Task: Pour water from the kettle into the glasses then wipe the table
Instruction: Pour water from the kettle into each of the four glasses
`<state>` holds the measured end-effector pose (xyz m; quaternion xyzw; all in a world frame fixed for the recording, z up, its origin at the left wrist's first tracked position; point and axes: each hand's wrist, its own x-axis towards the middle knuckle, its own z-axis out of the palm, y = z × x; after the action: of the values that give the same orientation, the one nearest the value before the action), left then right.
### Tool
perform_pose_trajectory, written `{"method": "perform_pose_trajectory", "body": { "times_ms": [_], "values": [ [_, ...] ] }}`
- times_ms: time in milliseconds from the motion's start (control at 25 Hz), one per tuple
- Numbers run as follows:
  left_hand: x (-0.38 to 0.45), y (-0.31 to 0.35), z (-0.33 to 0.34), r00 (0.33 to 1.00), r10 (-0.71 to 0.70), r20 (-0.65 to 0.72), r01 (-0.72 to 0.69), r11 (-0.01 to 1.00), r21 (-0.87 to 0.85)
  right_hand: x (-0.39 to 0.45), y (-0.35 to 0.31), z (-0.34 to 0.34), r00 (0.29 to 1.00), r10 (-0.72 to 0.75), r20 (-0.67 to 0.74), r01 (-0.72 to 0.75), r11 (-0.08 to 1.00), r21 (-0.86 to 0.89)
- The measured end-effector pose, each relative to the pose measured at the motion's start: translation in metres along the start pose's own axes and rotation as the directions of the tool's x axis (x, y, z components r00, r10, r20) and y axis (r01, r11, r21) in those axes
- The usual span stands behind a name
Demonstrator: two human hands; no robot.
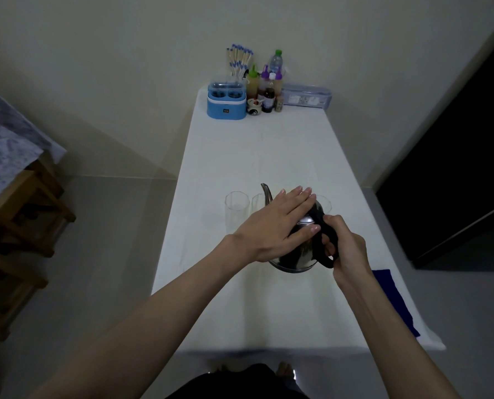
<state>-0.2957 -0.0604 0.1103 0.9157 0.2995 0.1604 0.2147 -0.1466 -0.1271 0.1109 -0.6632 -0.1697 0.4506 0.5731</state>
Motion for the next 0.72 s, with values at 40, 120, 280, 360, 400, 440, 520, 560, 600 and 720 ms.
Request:
{"method": "perform_pose_trajectory", "body": {
  "times_ms": [40, 120, 280, 360, 400, 440, 520, 560, 600, 720],
  "values": [
    [0.002, 0.002, 0.002, 1.0, -0.006, 0.005, 0.006, 1.0, -0.009, 0.002, -0.003, -0.004, 1.0, -0.005, -0.01, 0.005, 1.0, -0.029],
    [0.007, 0.007, 0.009, 1.0, -0.025, 0.016, 0.026, 0.999, -0.024, 0.006, -0.009, -0.013, 1.0, -0.019, -0.018, 0.017, 0.995, -0.099],
    [0.019, 0.015, 0.021, 0.996, -0.09, 0.021, 0.091, 0.995, -0.048, 0.02, -0.021, -0.026, 1.0, -0.027, 0.0, 0.026, 0.975, -0.221],
    [0.024, 0.018, 0.026, 0.992, -0.122, 0.011, 0.123, 0.99, -0.071, 0.028, -0.027, -0.03, 1.0, -0.012, 0.014, 0.015, 0.961, -0.277],
    [0.027, 0.019, 0.028, 0.99, -0.138, 0.008, 0.138, 0.987, -0.085, 0.032, -0.029, -0.031, 1.0, -0.007, 0.021, 0.013, 0.953, -0.303],
    [0.029, 0.021, 0.029, 0.988, -0.154, 0.005, 0.154, 0.983, -0.1, 0.034, -0.032, -0.032, 1.0, -0.006, 0.03, 0.016, 0.946, -0.323],
    [0.032, 0.024, 0.031, 0.983, -0.185, -0.003, 0.183, 0.975, -0.126, 0.039, -0.037, -0.035, 0.999, -0.013, 0.051, 0.03, 0.938, -0.347],
    [0.034, 0.025, 0.031, 0.981, -0.196, -0.007, 0.193, 0.972, -0.136, 0.042, -0.039, -0.036, 0.998, -0.018, 0.062, 0.038, 0.934, -0.355],
    [0.035, 0.027, 0.031, 0.979, -0.205, -0.011, 0.201, 0.969, -0.145, 0.044, -0.042, -0.037, 0.997, -0.021, 0.073, 0.046, 0.93, -0.364],
    [0.038, 0.031, 0.032, 0.973, -0.231, -0.023, 0.224, 0.962, -0.158, 0.05, -0.048, -0.039, 0.995, -0.028, 0.101, 0.064, 0.921, -0.384]
  ]
}}
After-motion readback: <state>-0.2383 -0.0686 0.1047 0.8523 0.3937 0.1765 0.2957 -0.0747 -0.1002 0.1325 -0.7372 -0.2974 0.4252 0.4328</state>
